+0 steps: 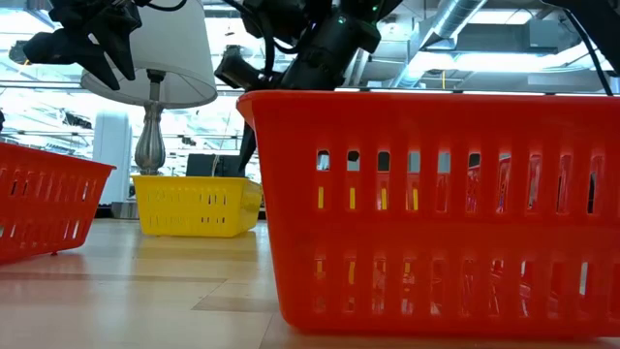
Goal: Stack baskets by color
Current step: Stack the left yellow bin on the yellow bin
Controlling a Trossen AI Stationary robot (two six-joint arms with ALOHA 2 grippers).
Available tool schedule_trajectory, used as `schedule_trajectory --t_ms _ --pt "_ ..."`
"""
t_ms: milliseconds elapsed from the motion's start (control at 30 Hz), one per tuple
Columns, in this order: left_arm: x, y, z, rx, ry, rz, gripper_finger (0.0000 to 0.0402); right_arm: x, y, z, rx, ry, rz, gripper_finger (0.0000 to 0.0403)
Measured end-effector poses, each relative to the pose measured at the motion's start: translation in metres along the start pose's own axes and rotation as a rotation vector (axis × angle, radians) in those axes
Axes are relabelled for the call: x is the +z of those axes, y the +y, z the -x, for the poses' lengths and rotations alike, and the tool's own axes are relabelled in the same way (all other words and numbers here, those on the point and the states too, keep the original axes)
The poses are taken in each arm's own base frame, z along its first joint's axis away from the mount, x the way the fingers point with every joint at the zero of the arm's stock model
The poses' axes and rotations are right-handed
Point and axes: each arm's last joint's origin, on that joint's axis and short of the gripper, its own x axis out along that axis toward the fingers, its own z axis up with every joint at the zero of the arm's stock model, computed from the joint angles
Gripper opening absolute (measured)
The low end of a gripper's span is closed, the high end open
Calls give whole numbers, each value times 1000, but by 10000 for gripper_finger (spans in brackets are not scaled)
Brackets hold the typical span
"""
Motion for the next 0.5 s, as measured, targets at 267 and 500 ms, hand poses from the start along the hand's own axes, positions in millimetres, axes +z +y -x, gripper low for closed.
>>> schedule_trajectory --t_ms 267,500 --pt "0 0 0 -1 0 -11 123 -1 1 -9 15 -12 -6 192" --pt "0 0 0 3 -10 -12 123 0 0 -17 22 -18 -18 159"
